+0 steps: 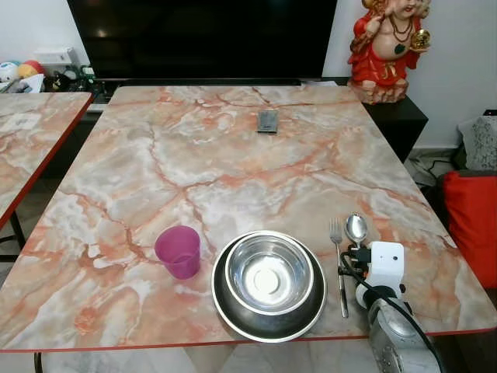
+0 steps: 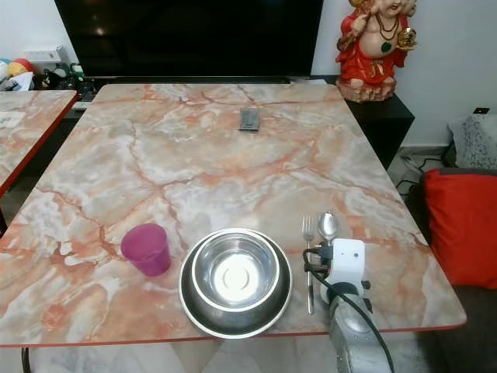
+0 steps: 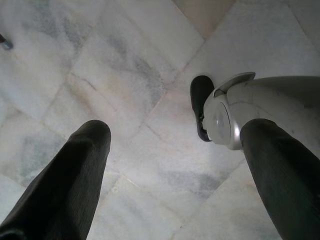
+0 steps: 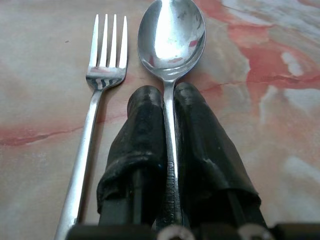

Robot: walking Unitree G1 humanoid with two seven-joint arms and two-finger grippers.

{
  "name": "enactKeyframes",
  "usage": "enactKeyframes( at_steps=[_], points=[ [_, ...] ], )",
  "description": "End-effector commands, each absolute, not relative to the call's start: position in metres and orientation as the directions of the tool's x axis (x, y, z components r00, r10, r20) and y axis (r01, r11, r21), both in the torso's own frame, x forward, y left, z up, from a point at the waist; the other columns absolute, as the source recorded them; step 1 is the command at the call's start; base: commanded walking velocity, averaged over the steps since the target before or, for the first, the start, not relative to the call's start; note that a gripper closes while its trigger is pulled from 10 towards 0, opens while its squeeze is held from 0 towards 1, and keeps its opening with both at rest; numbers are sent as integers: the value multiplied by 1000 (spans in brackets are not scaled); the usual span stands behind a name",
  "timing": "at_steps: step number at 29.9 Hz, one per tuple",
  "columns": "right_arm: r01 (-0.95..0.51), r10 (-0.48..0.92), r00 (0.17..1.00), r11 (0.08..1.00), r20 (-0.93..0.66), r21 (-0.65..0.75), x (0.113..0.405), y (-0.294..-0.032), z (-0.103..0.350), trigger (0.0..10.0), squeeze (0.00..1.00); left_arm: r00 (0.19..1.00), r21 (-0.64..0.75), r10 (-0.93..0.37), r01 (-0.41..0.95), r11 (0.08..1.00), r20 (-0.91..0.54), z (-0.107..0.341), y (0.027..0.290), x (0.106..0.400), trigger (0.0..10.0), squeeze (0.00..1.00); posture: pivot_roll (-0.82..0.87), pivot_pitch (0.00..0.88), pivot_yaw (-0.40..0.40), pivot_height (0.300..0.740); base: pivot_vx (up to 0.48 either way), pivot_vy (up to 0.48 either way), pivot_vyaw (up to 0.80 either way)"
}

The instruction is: Setting the table

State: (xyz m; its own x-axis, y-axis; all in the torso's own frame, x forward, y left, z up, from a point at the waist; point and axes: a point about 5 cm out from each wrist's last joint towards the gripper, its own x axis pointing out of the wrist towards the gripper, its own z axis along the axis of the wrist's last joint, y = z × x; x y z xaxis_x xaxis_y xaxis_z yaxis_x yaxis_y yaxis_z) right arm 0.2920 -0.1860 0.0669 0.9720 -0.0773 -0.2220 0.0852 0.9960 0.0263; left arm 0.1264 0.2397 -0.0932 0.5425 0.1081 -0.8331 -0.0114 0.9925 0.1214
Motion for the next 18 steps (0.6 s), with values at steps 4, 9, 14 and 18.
enactKeyframes(
  at_steps=[4,9,14,18],
  points=[
    [79,-70,969,996,-237,31,291,-185,64,10000,459,519,106,94,-5,994,-850,-98,233,116,10000,0,-15,118,-15,740,0,0,0],
    [77,-69,970,997,-235,28,291,-184,64,10000,639,533,96,79,4,995,-843,-98,221,126,10000,0,-15,114,-16,740,0,0,0],
    [80,-72,969,996,-236,24,291,-185,64,10000,627,553,88,66,12,996,-831,-96,211,138,10000,0,-15,113,-17,740,0,0,0],
    [87,-80,969,996,-235,19,290,-186,64,10000,0,567,84,58,20,996,-822,-94,205,148,10000,0,-18,111,-17,740,0,0,0]
  ],
)
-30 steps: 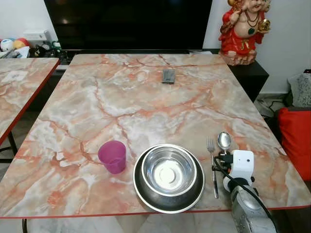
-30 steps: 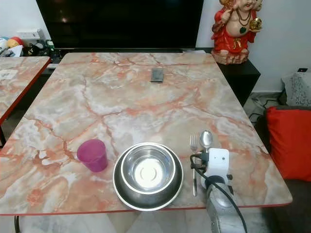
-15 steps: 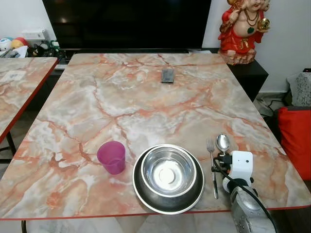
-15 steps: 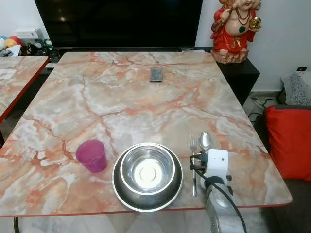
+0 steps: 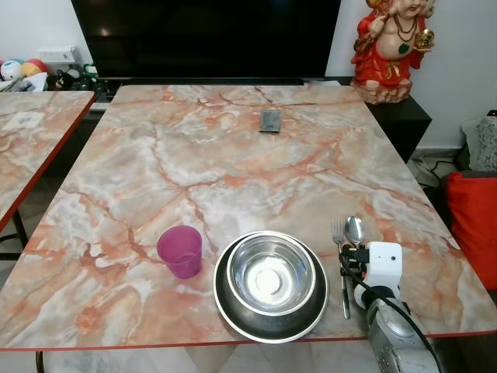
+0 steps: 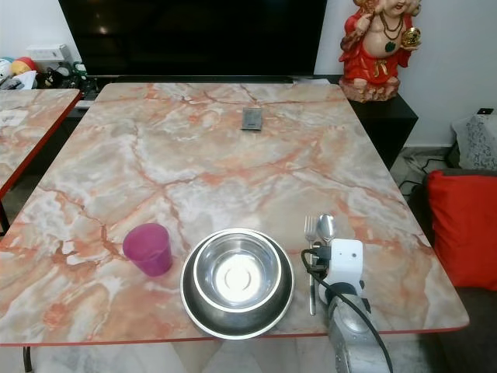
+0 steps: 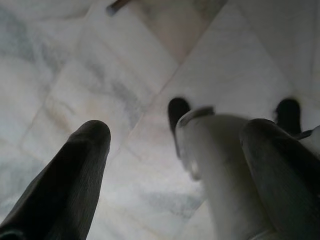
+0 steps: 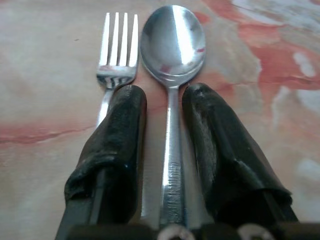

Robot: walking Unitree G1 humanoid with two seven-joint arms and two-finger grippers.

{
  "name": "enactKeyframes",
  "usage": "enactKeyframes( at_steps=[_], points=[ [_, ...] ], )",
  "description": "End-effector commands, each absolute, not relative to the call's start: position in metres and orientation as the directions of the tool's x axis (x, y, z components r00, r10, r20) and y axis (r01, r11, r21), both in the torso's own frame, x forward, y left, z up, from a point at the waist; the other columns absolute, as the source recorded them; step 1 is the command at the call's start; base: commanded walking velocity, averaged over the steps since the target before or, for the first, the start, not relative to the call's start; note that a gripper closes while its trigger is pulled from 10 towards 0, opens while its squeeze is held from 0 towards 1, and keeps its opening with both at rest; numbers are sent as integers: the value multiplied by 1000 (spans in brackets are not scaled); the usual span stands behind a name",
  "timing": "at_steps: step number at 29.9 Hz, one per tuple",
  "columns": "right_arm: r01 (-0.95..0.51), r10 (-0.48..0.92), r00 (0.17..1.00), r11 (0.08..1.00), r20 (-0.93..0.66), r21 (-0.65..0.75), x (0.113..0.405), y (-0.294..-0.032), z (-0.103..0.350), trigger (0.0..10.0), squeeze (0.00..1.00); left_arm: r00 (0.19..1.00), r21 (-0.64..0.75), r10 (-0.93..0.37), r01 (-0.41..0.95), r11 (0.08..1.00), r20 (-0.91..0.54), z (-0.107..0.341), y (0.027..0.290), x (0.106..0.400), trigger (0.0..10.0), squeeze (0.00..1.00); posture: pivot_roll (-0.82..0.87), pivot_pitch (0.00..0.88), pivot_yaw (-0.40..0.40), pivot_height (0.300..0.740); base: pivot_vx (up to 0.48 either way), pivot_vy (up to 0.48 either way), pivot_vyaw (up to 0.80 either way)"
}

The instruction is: Setting the table

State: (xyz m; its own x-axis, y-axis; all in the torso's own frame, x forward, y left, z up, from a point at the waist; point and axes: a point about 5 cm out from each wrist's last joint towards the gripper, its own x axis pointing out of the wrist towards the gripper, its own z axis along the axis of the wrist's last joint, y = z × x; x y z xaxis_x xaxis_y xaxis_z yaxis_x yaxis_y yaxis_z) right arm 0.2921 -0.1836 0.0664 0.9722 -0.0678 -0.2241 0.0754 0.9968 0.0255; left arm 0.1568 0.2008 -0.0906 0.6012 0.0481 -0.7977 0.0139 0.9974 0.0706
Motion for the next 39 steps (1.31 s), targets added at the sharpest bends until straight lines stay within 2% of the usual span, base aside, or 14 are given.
enactKeyframes(
  at_steps=[1,12,20,22,24,27,29,30,31,32,35,39],
  points=[
    [89,-82,969,996,-234,19,290,-186,64,10000,0,568,84,59,19,996,-821,-94,206,148,10000,0,-18,111,-17,740,0,0,0],
    [159,-152,976,987,-156,36,292,-194,76,10000,0,550,100,83,2,995,-831,-93,229,135,10000,0,-17,113,-16,740,0,0,0],
    [193,-197,980,977,32,92,294,-197,102,10000,0,537,117,108,-18,993,-837,-89,257,122,10000,0,-17,116,-12,740,0,0,0],
    [208,-213,975,974,62,85,293,-199,106,10000,0,537,117,109,-19,993,-837,-89,258,122,10000,0,-18,116,-12,740,0,0,0],
    [291,-289,944,957,158,13,289,-210,119,10000,0,532,117,110,-21,993,-839,-90,259,119,10000,0,-25,115,-10,740,0,0,0],
    [410,-391,893,911,224,-45,282,-225,130,10000,0,528,116,109,-20,993,-842,-91,258,117,10000,0,-27,115,-10,740,0,0,0],
    [570,-528,808,812,260,-123,270,-251,139,10000,0,527,112,103,-16,994,-844,-92,254,117,10000,0,-28,116,-10,740,0,0,0],
    [570,-528,808,812,260,-123,270,-251,139,10000,0,527,112,103,-16,994,-844,-92,254,117,10000,0,-28,116,-10,740,0,0,0],
    [687,-630,722,703,287,-183,257,-272,146,10000,0,526,109,99,-12,994,-844,-93,250,118,10000,0,-28,116,-10,740,0,0,0],
    [729,-670,683,652,291,-211,251,-281,147,10000,0,527,108,98,-11,994,-844,-93,249,118,10000,0,-28,116,-10,740,0,0,0],
    [789,-750,610,546,256,-280,232,-298,140,10000,0,531,102,88,-3,995,-843,-94,240,123,10000,0,-52,113,-12,740,0,0,0],
    [811,-831,534,453,154,-369,203,-300,117,10000,0,542,91,72,9,996,-837,-95,228,133,10000,0,-52,114,-12,740,0,0,0]
  ],
)
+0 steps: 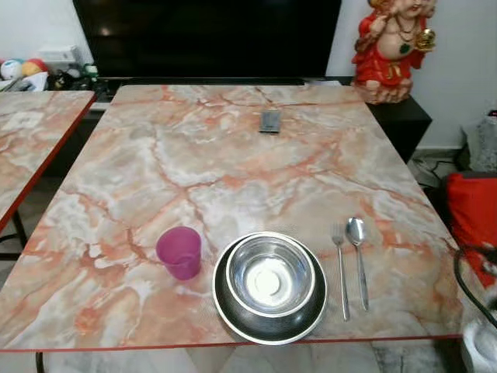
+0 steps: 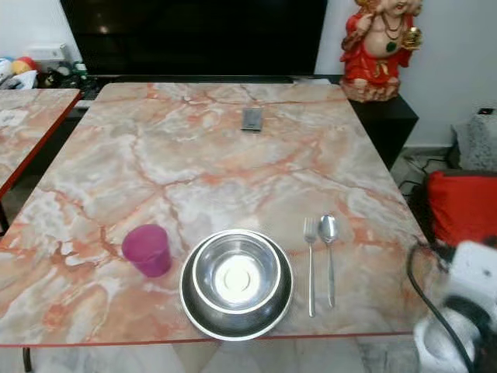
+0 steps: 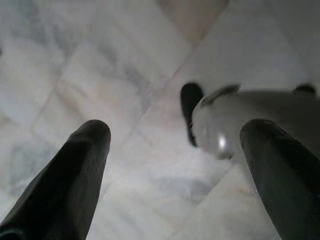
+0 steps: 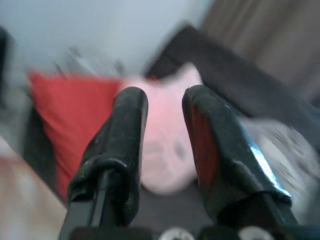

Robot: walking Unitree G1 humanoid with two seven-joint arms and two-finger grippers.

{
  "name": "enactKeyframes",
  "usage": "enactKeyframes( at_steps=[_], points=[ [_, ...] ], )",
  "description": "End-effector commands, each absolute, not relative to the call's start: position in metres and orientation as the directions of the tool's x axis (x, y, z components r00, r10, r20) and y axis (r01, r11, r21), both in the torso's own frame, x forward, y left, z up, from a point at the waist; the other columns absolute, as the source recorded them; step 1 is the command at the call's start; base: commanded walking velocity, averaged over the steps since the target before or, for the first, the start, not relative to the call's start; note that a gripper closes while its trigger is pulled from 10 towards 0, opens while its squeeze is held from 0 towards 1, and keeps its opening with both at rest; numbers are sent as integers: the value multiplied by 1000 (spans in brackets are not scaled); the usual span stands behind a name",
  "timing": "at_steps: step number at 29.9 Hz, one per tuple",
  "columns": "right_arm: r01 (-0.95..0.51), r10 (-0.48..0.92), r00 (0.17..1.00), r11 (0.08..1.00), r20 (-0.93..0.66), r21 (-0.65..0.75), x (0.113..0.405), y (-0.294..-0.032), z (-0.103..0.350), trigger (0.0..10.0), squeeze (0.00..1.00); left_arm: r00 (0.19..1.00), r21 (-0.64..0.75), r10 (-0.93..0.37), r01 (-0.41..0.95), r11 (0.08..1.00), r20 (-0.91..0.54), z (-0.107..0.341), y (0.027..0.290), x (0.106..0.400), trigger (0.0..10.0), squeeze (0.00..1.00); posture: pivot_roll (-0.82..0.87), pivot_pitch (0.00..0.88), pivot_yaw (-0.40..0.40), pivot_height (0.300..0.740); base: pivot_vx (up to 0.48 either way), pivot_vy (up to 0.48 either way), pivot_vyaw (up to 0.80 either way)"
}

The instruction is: Setting the table

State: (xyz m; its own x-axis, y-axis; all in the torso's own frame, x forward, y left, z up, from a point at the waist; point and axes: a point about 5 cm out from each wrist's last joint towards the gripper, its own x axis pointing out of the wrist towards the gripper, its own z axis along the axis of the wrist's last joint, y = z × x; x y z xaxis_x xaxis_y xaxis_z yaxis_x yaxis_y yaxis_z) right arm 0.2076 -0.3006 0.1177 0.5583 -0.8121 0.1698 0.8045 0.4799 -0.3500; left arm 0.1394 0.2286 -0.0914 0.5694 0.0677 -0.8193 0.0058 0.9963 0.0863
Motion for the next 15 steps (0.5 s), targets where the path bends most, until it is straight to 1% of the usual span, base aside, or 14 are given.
enactKeyframes(
  at_steps=[1,2,3,5,8,9,11,14,15],
  points=[
    [811,-831,534,453,154,-369,203,-300,117,10000,0,542,91,72,9,996,-837,-95,228,133,10000,0,-52,114,-12,740,0,0,0],
    [836,-889,457,421,21,-352,185,-292,98,10000,0,547,89,68,12,996,-834,-95,223,136,10000,0,-46,113,-11,740,0,0,0],
    [836,-889,457,421,21,-352,185,-292,98,10000,0,547,89,68,12,996,-834,-95,223,136,10000,0,-46,113,-11,740,0,0,0],
    [859,-927,335,375,-170,-348,162,-284,72,10000,0,551,86,65,13,996,-832,-95,217,138,10000,0,-48,112,-11,740,0,0,0],
    [862,-924,253,350,-288,-367,147,-282,54,10000,0,553,84,62,15,996,-831,-96,211,140,10000,0,-51,111,-9,740,0,0,0],
    [868,-915,205,334,-348,-368,140,-282,45,10000,0,557,82,57,20,996,-829,-95,205,145,10000,0,-51,111,-9,740,0,0,0],
    [872,-909,186,327,-372,-364,137,-282,40,10000,0,559,80,55,21,997,-828,-95,202,147,10000,0,-49,110,-10,740,0,0,0],
    [860,-888,174,347,-425,-373,135,-283,29,10000,0,560,80,53,22,997,-827,-95,201,149,10000,0,-50,108,-12,740,0,0,0],
    [849,-860,161,371,-484,-377,134,-283,20,10000,0,560,80,55,21,997,-826,-95,201,149,10000,0,-50,108,-12,740,0,0,0]
  ],
)
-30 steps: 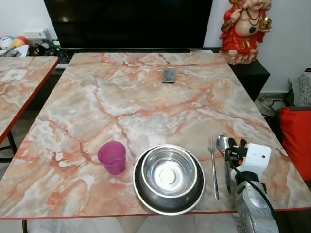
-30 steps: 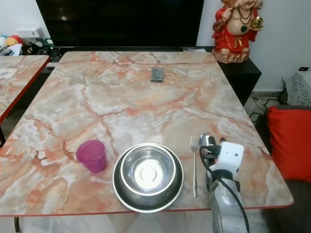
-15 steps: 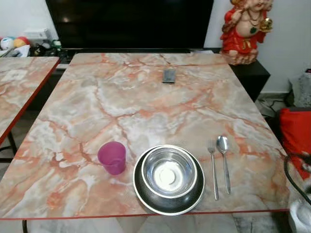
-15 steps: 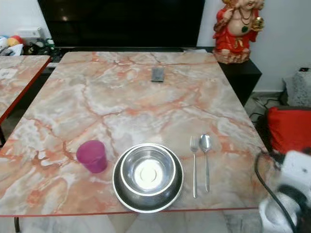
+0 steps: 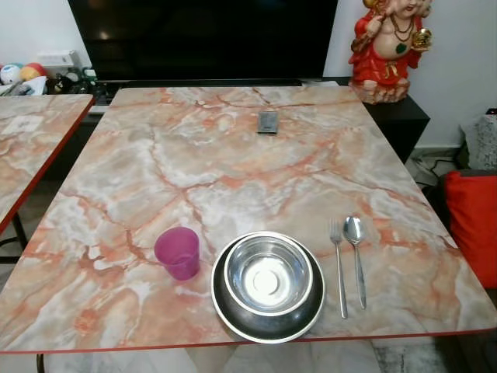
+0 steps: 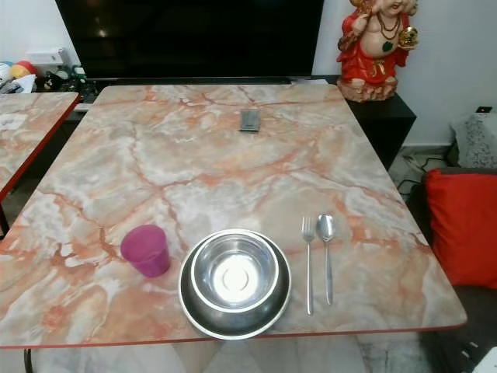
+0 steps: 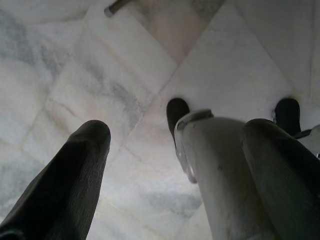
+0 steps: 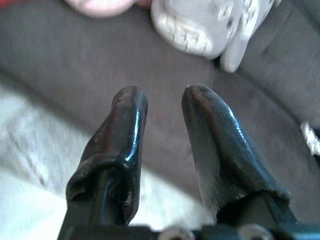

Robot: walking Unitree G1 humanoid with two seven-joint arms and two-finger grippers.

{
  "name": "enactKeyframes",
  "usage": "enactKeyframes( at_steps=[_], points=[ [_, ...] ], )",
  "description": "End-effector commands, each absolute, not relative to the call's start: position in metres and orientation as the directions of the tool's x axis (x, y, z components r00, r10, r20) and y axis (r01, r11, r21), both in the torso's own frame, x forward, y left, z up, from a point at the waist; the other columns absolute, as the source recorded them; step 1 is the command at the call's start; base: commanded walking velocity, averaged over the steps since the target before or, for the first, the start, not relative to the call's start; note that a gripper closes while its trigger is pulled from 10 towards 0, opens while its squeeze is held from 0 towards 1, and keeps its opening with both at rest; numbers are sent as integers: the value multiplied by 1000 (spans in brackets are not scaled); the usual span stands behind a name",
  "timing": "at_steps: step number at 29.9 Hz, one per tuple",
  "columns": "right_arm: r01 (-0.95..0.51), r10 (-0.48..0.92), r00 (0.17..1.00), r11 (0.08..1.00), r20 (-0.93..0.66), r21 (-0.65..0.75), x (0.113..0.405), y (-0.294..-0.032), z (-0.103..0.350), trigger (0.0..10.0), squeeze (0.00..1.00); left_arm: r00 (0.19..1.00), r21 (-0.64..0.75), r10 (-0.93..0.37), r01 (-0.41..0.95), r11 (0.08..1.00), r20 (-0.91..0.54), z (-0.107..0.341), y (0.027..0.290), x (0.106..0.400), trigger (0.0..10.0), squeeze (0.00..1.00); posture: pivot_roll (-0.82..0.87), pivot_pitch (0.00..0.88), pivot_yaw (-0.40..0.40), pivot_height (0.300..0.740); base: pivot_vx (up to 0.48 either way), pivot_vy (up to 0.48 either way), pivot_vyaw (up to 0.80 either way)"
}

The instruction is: Setting the table

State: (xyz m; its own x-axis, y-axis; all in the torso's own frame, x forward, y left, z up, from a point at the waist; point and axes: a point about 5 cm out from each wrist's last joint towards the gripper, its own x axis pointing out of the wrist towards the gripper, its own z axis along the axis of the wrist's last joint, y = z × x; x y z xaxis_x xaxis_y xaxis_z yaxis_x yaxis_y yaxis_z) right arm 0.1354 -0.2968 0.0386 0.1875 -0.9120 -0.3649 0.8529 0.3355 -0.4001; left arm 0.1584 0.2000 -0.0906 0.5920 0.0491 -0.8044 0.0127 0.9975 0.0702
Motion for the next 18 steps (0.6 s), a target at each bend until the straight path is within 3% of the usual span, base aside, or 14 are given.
enactKeyframes(
  at_steps=[1,4,6,8,9,12,13,14,15,17,18],
  points=[
    [842,-844,159,387,-512,-377,134,-282,16,10000,0,561,81,56,20,997,-826,-95,201,149,10000,0,-50,108,-12,740,0,0,0],
    [819,-789,187,455,-585,-351,136,-280,1,10000,0,560,82,58,17,996,-826,-94,202,149,10000,0,-51,101,-19,740,0,0,0],
    [753,-650,231,590,-724,-290,143,-269,-25,10000,0,562,85,64,12,996,-825,-94,205,150,10000,0,-49,99,-26,740,0,0,0],
    [758,-646,193,576,-738,-306,141,-269,-32,10000,0,564,86,69,4,996,-823,-93,207,150,10000,0,-47,95,-27,740,0,0,0],
    [711,-588,240,649,-772,-273,149,-266,-41,10000,0,564,87,72,0,996,-823,-93,209,150,10000,0,-43,91,-31,740,0,0,0],
    [691,-512,259,691,-819,-213,153,-260,-50,10000,0,563,88,75,-3,996,-823,-93,210,149,10000,0,-42,89,-32,740,0,0,0],
    [632,-465,308,752,-830,-187,158,-254,-55,10000,0,561,89,77,-5,996,-824,-93,211,147,10000,0,-43,88,-33,740,0,0,0],
    [447,-396,395,871,-829,-204,167,-248,-61,10000,0,553,91,82,-10,996,-829,-95,214,141,10000,0,-43,88,-33,740,0,0,0],
    [314,-326,440,929,-837,-196,171,-241,-65,10000,0,547,93,84,-12,996,-833,-96,216,137,10000,0,-44,85,-33,740,0,0,0],
    [318,-296,422,933,-857,-166,168,-236,-71,10000,0,542,94,87,-14,995,-836,-97,217,132,10000,0,-43,81,-34,740,0,0,0],
    [206,-238,491,966,-838,-154,172,-227,-75,10000,0,534,95,91,-19,995,-840,-98,220,127,10000,0,-45,79,-32,740,0,0,0]
  ],
)
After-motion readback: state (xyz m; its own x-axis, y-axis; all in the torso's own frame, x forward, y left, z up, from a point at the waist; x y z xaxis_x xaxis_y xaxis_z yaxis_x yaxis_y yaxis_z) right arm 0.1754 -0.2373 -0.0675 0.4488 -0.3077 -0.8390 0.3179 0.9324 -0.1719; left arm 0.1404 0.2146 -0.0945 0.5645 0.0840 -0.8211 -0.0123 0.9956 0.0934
